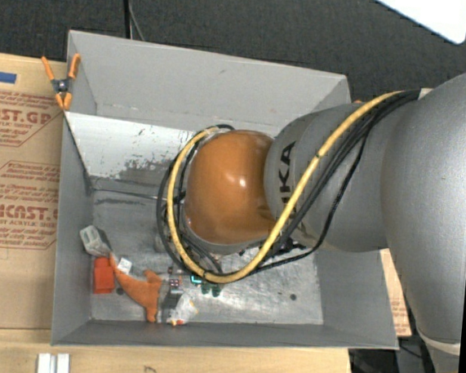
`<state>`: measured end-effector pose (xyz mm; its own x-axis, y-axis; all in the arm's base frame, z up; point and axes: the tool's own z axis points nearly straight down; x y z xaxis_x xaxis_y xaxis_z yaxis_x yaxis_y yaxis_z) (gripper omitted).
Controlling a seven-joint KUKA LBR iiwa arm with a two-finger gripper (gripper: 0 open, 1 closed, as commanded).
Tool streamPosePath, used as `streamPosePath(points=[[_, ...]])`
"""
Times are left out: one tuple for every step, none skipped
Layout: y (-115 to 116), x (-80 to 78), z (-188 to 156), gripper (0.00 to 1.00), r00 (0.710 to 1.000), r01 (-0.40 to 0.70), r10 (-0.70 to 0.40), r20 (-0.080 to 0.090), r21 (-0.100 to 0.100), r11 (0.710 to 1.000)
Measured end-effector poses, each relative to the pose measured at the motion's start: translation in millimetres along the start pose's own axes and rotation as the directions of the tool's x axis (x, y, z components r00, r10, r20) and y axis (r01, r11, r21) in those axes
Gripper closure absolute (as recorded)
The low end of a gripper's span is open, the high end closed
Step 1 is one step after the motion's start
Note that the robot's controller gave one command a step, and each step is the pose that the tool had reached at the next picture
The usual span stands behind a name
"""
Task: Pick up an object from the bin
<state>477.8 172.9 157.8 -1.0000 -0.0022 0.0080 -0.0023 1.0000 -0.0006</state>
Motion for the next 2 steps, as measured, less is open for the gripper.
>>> streamPosePath(points=[[-1, -2.2, -4, 0.0, 1.0, -0.001, 0.001, 0.007, -0.002, 1.0], [-16, -15.7, 86, 1.0, 0.998, 0.069, -0.069, 0.013, -0.003, 0.998]])
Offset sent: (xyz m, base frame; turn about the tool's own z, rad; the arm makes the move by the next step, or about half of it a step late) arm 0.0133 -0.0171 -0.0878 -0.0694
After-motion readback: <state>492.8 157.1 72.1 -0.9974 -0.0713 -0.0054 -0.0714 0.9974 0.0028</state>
